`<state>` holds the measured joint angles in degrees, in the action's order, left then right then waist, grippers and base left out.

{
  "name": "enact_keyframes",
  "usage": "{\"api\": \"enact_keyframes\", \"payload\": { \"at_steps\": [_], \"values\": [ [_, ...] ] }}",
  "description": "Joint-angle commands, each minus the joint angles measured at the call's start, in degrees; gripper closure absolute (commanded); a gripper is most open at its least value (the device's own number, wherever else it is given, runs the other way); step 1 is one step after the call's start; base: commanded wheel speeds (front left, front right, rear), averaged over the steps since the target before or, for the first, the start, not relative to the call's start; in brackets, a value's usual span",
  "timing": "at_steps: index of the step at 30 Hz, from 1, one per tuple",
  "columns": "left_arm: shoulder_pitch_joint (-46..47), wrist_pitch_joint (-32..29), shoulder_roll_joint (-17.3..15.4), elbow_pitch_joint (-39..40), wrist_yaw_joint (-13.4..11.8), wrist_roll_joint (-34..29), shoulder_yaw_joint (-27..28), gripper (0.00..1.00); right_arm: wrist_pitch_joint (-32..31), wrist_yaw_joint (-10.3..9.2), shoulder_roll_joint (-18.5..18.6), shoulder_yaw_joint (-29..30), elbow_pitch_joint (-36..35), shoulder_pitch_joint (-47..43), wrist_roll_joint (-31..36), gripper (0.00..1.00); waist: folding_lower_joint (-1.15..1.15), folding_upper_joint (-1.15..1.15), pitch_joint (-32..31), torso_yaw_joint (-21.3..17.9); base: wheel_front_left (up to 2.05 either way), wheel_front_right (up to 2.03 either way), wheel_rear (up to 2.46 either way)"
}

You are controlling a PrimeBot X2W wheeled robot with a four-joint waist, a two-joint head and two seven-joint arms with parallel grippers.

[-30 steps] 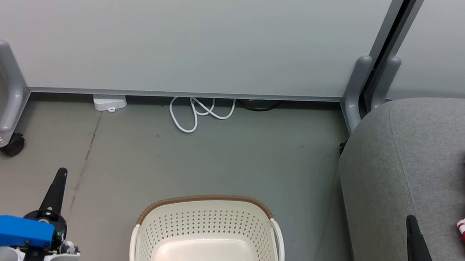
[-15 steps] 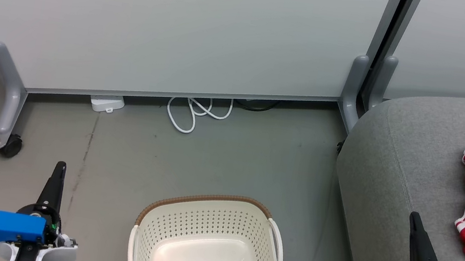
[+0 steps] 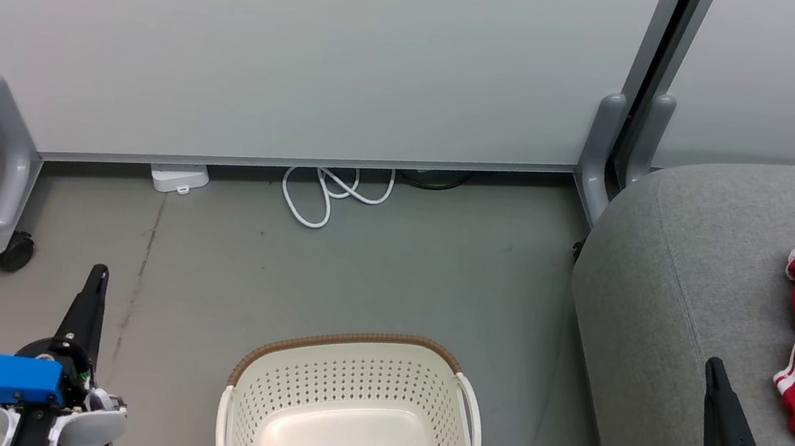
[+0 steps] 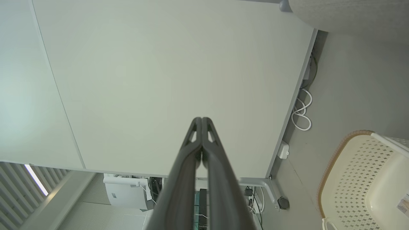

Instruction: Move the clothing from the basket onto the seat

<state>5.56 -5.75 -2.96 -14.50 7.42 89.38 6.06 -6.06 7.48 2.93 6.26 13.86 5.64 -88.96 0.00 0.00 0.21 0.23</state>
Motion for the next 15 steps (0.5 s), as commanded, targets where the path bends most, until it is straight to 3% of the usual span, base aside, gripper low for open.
{"api": "enact_keyframes", "payload": {
  "at_steps": [1,15],
  "values": [
    [0.82,-0.46,0.04,0.36,0.11,1.06,0.34,1.0,-0.4,0.02,-0.08,0.24,0.12,0.69,-1.41,1.0,0.0,0.0,-0.01,-0.05,0.0,0.0,0.0],
    [0.96,-1.07,0.11,0.61,0.12,3.04,0.7,1.0,-0.58,0.02,-0.09,0.38,0.24,0.95,-3.5,1.0,0.0,0.0,-0.04,-0.23,0.0,0.0,0.0]
  ]
}}
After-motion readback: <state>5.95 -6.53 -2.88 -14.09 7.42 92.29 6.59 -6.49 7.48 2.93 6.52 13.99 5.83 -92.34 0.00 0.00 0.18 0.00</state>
